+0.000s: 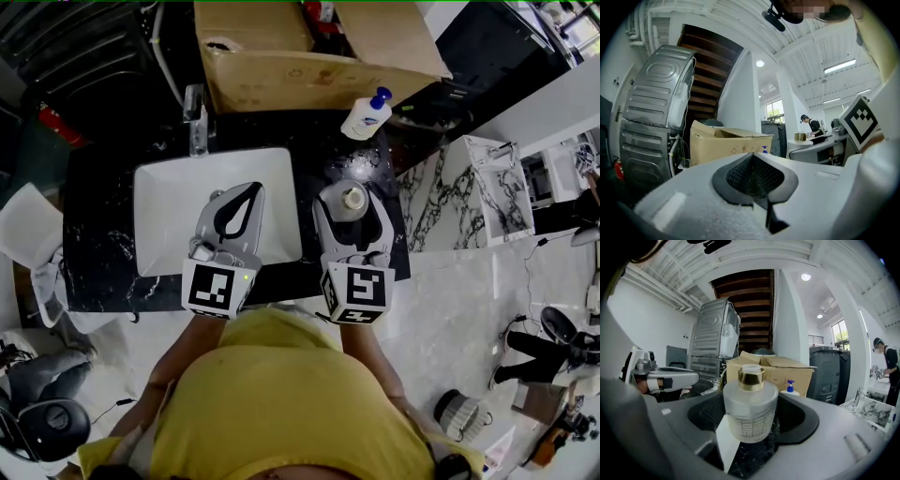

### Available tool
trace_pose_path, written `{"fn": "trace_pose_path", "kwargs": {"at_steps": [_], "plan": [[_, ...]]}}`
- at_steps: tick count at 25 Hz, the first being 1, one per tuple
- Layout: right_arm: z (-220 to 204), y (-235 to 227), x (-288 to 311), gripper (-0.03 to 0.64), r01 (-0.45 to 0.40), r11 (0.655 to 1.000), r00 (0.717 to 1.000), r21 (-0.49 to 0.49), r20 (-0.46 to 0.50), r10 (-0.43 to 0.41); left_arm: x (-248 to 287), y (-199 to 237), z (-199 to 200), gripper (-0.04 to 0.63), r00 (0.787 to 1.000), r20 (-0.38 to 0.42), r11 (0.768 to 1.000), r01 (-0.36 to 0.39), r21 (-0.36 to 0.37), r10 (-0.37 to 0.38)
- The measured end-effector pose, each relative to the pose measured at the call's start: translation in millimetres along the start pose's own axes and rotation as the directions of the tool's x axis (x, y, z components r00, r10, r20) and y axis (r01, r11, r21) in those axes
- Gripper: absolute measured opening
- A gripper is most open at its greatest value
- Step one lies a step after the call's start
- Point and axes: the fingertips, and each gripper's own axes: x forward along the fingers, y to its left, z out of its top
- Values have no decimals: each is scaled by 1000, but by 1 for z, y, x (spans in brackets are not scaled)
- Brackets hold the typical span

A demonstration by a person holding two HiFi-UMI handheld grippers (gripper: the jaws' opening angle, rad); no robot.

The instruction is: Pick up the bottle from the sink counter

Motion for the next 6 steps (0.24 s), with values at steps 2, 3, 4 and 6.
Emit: {"fn": "trace_pose_path", "kwargs": {"at_steps": [2,3,4,6], "plan": [[1,0,1,324,0,1000,1000,-2,0,0,1,0,0,6,1000,1,1000,1,-2,-1],[1,0,1,324,0,1000,1000,-3,0,0,1,1,1,6,1000,1,1000,1,-2,-1],[1,0,2,324,0,1000,1000,-3,-1,0,2,1,1,6,1000,1,1000,2,-2,-2],[1,-1,2,324,0,1000,1000,-3,-3,0,3,0,1,5,1000,0,1000,4,-2,-4]]}}
